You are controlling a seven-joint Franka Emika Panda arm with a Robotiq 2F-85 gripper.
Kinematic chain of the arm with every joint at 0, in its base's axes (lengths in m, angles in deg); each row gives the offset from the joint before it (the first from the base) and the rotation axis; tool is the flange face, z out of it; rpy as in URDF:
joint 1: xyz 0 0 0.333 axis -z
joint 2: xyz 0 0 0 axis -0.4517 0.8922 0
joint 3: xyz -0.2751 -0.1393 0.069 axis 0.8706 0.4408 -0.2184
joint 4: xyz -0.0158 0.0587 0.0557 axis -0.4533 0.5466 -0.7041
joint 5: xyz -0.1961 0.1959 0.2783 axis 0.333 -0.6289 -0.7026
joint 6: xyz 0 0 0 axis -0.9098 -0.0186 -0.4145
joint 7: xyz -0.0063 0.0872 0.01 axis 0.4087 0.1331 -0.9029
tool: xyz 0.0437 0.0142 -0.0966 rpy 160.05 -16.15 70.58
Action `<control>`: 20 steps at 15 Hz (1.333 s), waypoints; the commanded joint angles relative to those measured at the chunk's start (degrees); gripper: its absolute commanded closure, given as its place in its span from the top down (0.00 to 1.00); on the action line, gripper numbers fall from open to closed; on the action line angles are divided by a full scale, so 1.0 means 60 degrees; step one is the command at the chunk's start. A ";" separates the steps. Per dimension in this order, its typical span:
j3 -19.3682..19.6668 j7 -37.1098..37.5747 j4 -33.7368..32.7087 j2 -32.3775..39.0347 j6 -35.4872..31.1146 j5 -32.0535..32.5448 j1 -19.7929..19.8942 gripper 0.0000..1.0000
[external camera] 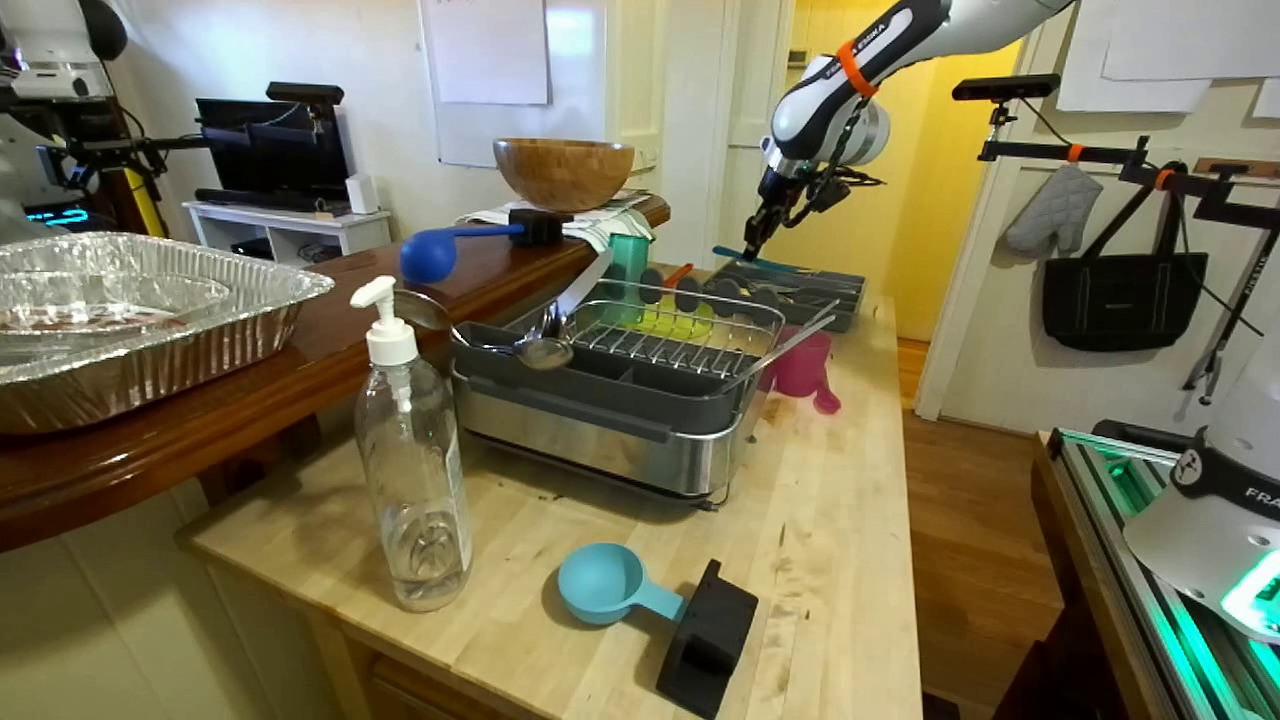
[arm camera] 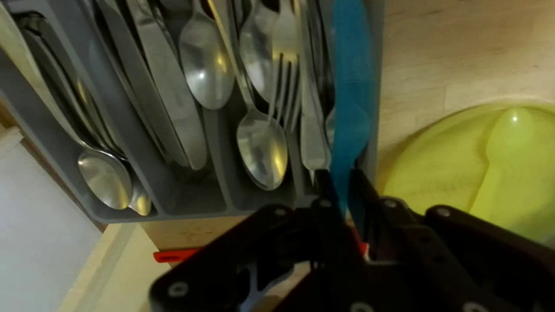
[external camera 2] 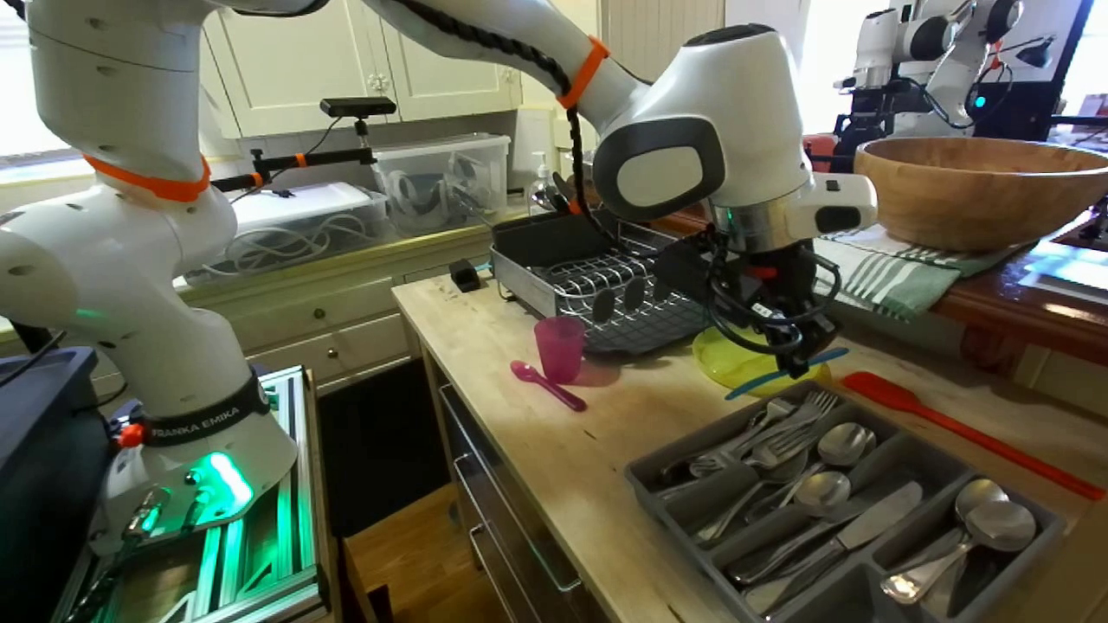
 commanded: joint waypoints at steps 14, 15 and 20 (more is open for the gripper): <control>0.0827 -0.0009 -0.0958 0.1470 -0.0622 0.0670 0.0591 0.04; 0.0824 -0.0006 -0.1038 0.1530 -0.0647 0.0700 0.0670 0.04; 0.0758 0.0023 -0.1440 0.1878 -0.0587 0.0891 0.0940 0.04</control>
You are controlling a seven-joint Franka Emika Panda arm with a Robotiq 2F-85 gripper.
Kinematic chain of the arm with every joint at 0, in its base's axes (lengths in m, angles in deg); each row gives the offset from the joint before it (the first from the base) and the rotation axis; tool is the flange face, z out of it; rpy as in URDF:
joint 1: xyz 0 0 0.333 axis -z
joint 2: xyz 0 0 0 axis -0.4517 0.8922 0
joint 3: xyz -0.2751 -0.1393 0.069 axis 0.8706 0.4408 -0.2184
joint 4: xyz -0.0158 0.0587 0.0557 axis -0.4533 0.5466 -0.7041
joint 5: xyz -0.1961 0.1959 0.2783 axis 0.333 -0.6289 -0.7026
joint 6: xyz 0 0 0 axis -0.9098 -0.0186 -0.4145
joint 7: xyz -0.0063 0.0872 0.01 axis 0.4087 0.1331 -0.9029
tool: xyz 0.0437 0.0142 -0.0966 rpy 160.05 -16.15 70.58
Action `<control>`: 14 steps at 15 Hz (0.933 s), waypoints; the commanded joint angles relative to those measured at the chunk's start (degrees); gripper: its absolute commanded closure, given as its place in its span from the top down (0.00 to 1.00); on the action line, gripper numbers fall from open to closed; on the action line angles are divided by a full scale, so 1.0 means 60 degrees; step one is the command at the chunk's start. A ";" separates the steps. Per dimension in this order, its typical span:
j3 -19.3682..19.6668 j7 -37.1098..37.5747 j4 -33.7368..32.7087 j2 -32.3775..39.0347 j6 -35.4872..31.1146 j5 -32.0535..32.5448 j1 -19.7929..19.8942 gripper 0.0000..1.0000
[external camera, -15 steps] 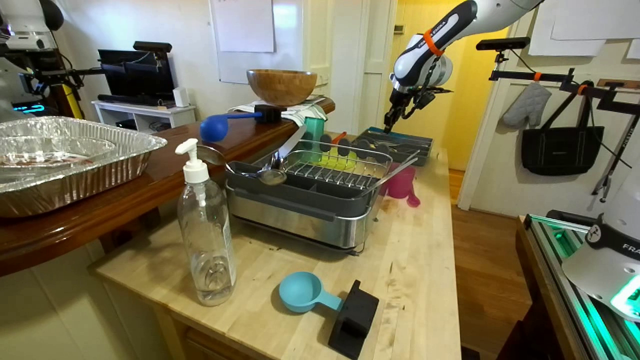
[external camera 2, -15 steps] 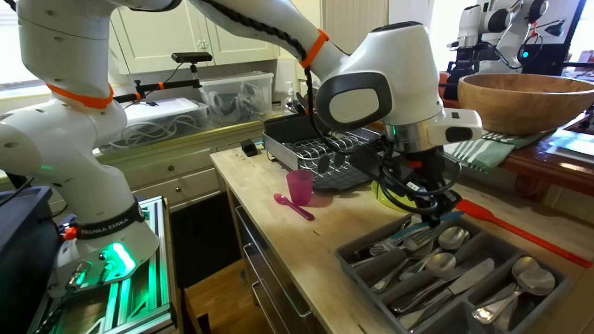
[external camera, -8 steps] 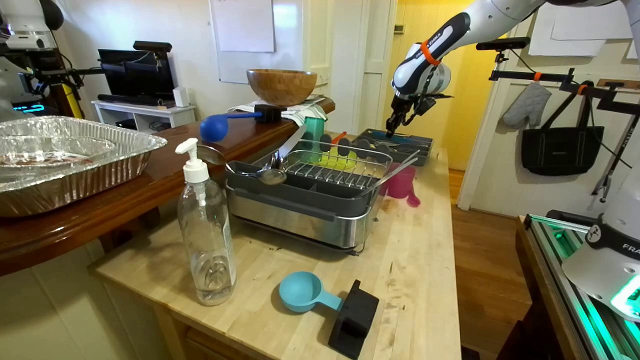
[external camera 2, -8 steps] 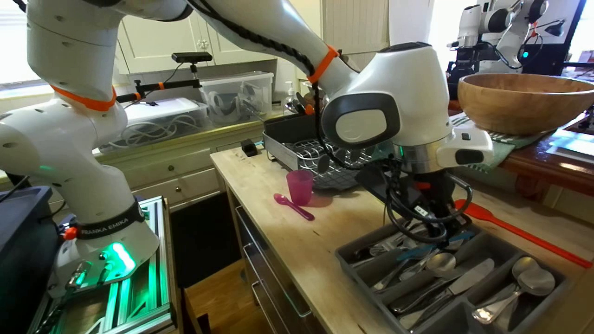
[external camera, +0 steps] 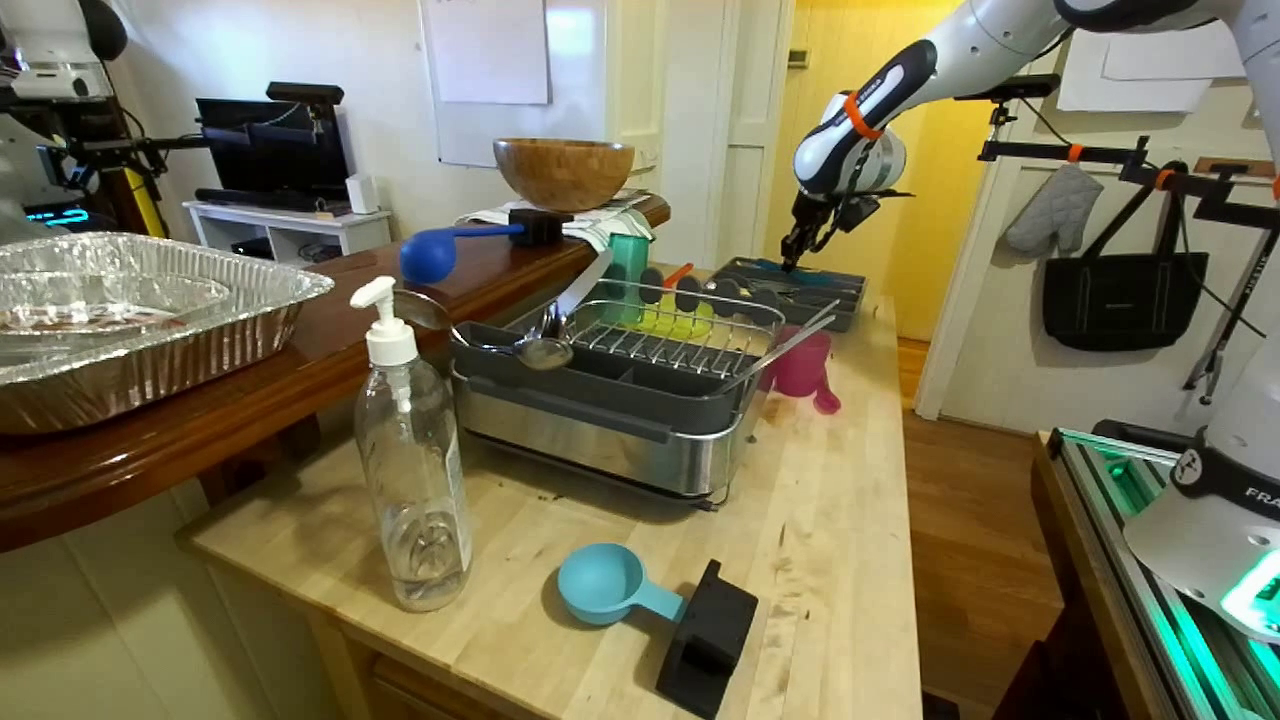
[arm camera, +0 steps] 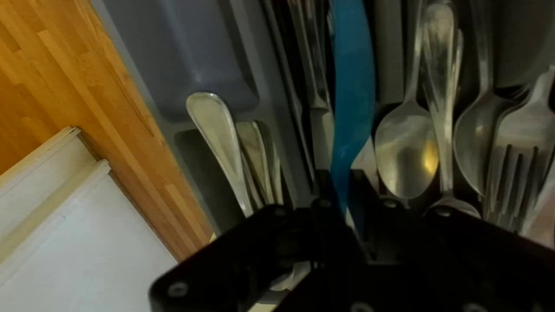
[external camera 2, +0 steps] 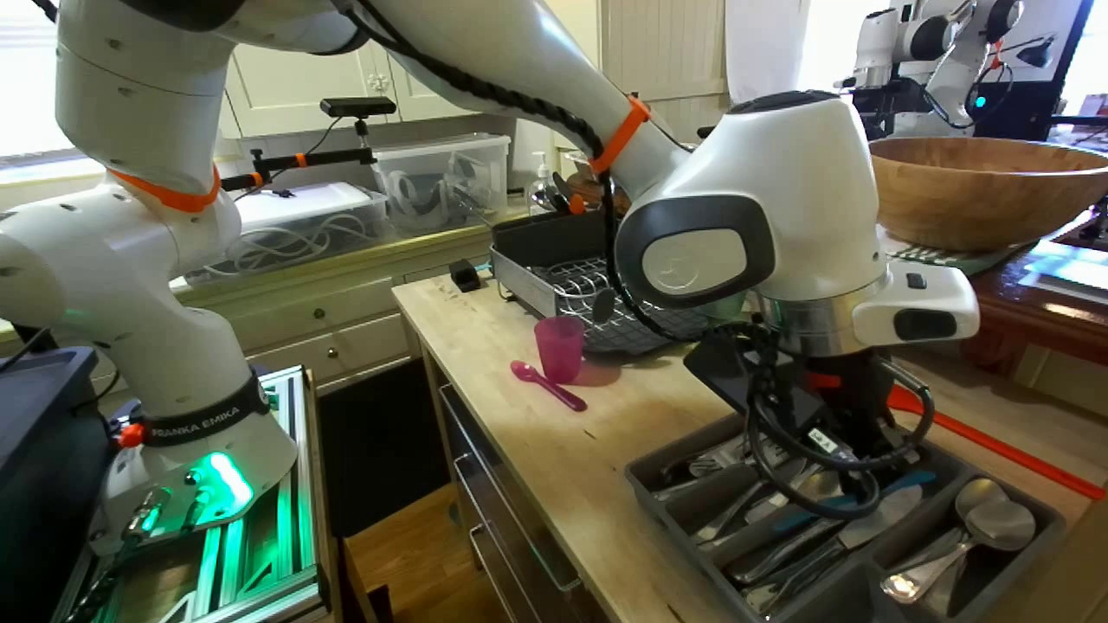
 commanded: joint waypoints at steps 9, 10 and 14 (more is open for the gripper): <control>-0.0253 -0.0058 -0.0835 0.0829 0.0095 0.0765 0.0167 0.04; -0.0243 -0.0018 -0.0865 0.0829 0.0111 0.0813 0.0154 0.40; -0.0293 -0.0060 -0.0893 0.0720 0.0124 0.0870 0.0188 0.62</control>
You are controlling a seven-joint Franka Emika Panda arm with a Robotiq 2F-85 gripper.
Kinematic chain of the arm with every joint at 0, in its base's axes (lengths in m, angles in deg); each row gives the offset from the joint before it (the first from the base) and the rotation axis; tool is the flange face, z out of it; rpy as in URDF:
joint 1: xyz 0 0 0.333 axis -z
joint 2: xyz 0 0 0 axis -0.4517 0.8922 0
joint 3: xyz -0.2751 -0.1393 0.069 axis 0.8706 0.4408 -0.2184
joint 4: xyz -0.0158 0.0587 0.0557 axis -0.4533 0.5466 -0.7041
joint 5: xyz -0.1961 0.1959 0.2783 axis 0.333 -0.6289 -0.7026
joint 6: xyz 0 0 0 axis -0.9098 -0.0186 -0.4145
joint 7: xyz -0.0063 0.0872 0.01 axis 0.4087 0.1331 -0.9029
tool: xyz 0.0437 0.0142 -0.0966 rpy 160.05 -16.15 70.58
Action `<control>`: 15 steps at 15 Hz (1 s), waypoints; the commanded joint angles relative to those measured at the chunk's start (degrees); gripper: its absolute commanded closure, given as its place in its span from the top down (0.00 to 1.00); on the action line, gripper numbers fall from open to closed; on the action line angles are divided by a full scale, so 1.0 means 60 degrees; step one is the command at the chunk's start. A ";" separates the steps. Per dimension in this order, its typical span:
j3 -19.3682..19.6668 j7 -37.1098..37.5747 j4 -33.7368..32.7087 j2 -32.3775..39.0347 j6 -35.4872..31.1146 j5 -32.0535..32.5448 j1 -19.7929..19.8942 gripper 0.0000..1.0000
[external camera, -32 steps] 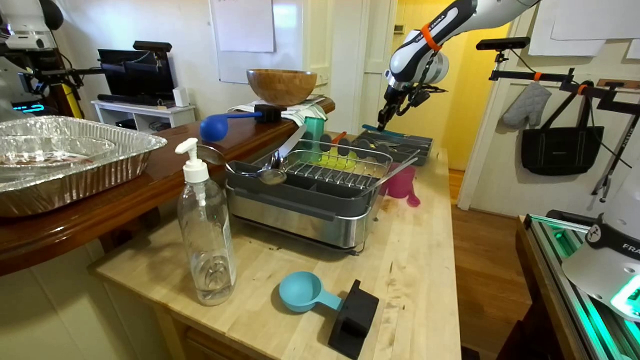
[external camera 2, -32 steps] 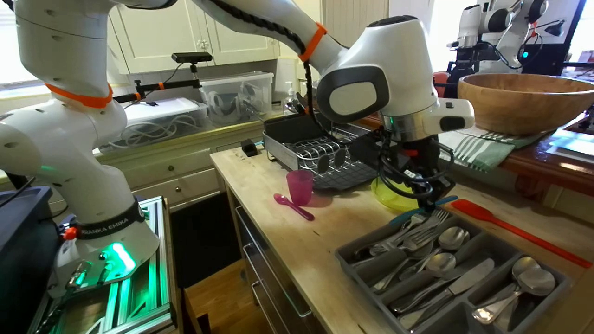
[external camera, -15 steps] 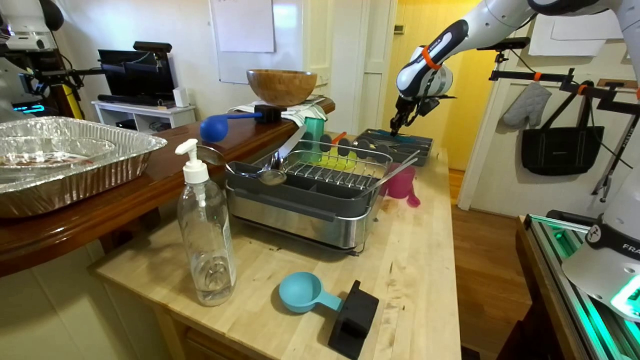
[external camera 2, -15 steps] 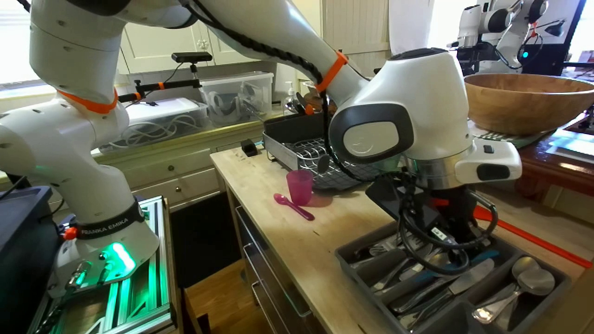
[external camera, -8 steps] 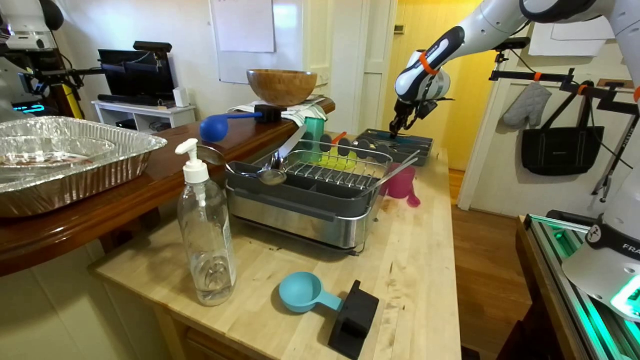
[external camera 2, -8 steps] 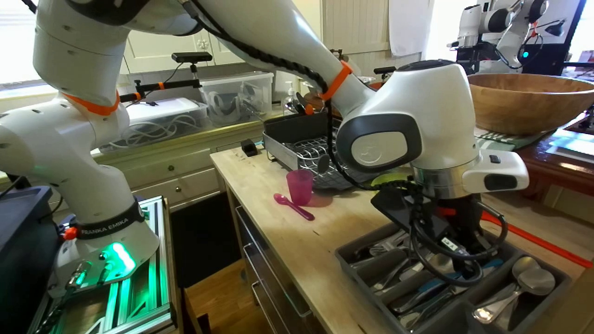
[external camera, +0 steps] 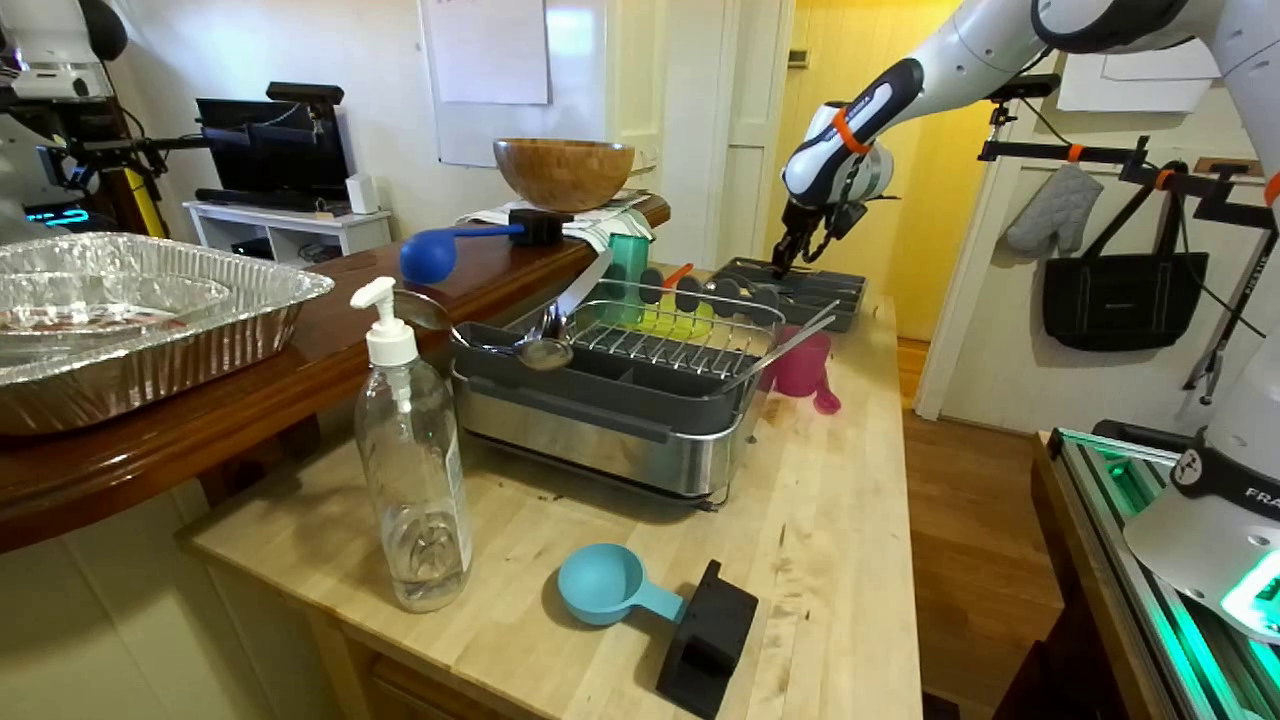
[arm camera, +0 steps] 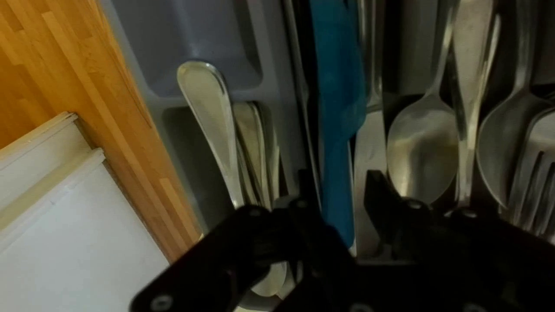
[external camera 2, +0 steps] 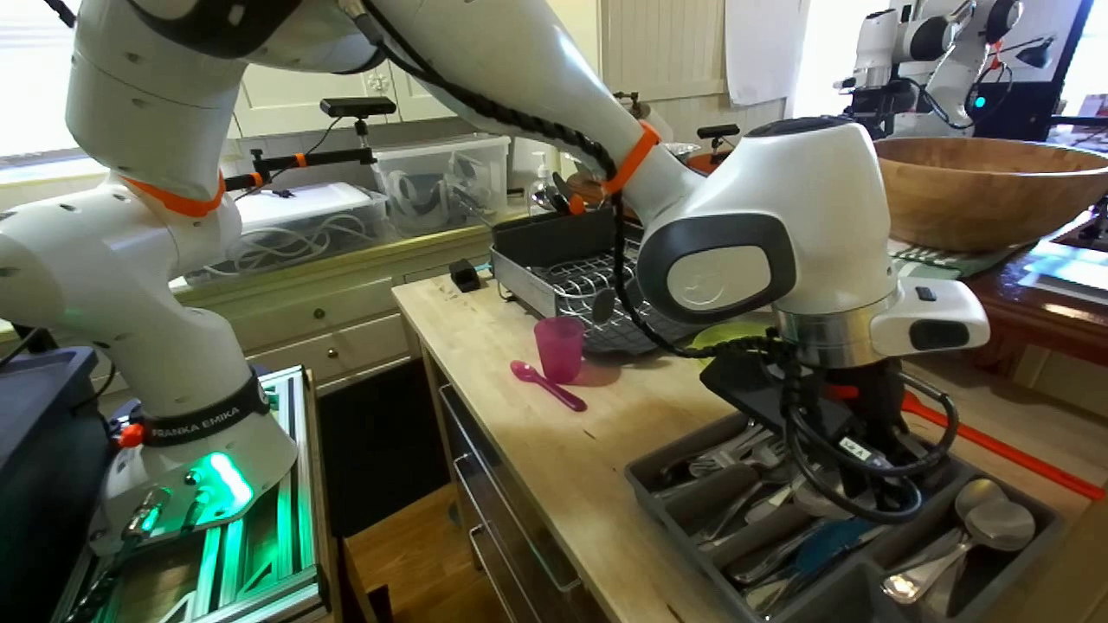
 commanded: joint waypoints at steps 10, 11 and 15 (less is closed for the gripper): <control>0.0223 0.2613 0.0252 -0.0919 0.1830 -0.0001 -0.0889 1.00; 0.0322 0.2995 0.0248 -0.1018 0.2128 0.0026 -0.1078 1.00; 0.0874 0.5102 0.0359 -0.1387 0.3001 0.0265 -0.2045 1.00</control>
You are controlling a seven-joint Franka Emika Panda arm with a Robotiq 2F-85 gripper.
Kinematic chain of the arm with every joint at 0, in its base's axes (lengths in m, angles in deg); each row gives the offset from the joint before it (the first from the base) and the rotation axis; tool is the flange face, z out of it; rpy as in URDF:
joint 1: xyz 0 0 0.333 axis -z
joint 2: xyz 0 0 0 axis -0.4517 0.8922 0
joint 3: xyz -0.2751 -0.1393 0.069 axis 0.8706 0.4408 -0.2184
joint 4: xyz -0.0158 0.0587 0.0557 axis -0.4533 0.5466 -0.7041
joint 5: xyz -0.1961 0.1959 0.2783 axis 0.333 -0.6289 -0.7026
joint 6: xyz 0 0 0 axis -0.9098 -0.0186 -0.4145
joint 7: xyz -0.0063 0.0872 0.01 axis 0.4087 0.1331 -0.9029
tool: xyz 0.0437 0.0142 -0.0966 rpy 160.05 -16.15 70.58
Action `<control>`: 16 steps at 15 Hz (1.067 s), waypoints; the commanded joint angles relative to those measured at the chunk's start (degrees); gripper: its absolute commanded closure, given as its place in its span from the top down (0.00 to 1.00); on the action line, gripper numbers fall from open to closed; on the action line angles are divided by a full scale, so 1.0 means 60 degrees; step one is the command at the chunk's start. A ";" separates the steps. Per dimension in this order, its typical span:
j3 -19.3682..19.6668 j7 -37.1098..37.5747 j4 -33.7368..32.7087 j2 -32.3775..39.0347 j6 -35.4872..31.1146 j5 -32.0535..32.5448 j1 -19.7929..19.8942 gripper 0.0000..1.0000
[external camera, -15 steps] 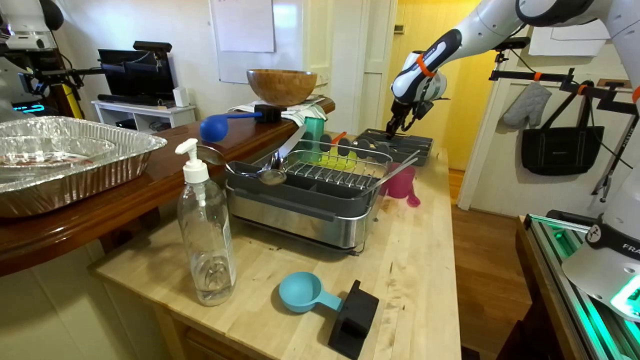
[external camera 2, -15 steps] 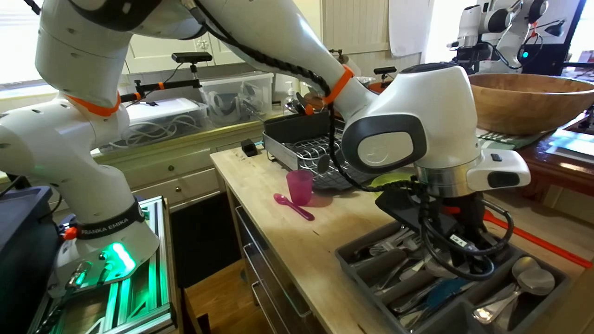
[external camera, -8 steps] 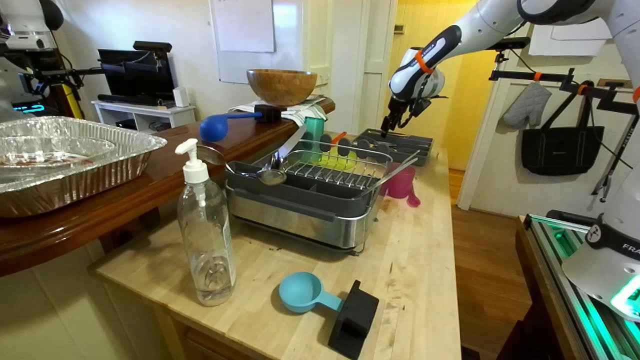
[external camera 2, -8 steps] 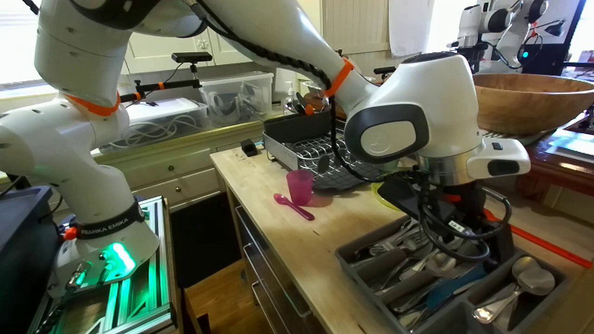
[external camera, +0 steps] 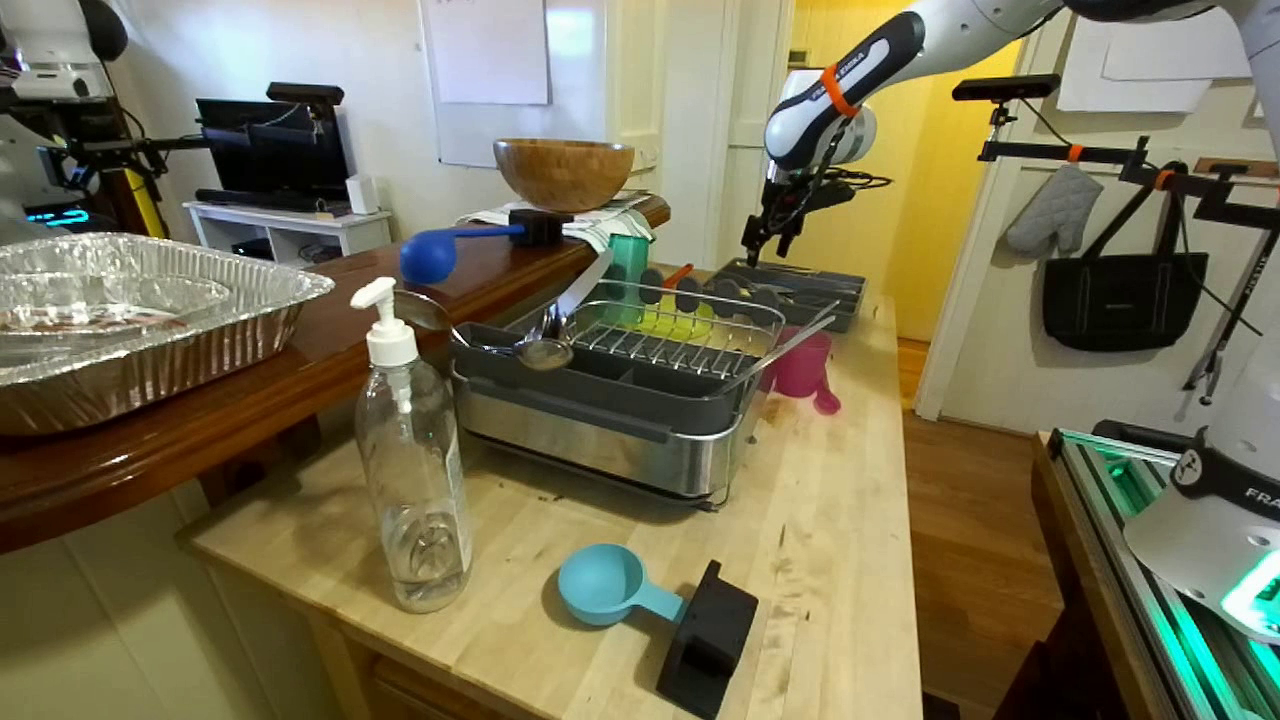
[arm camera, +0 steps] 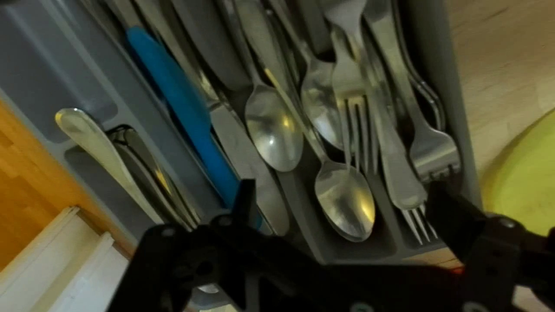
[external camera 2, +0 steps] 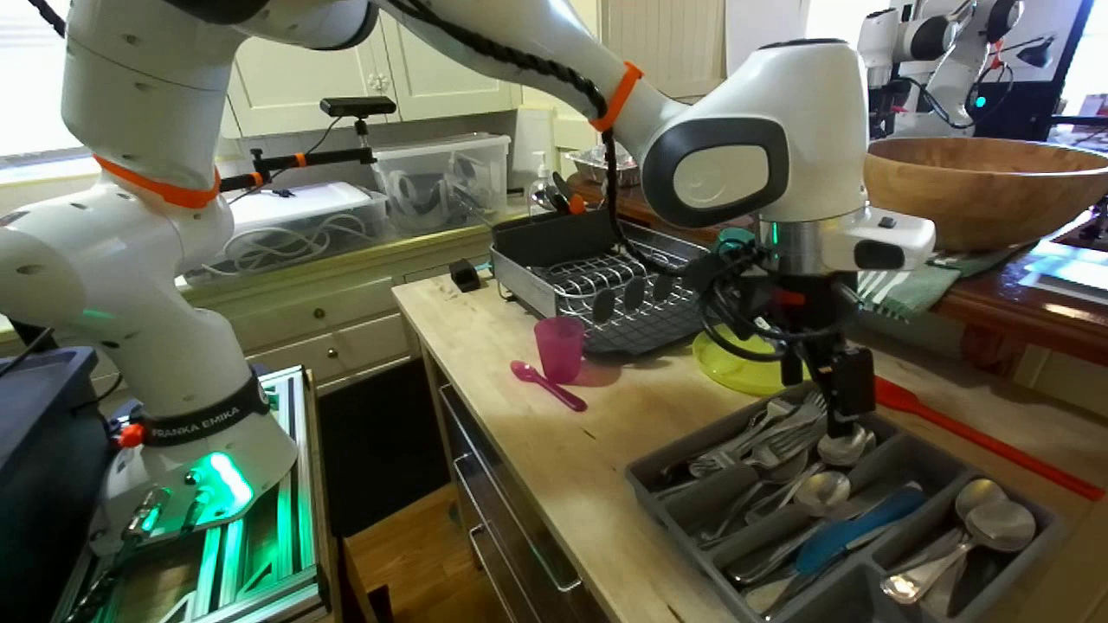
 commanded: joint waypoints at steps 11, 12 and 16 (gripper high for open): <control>0.0813 0.6488 0.1402 -0.0520 0.0494 0.0103 -0.2768 1.00; 0.0803 0.6771 0.1474 -0.0500 0.0416 0.0059 -0.2857 1.00; 0.0886 0.7777 0.1638 -0.0318 -0.0308 -0.0070 -0.3048 1.00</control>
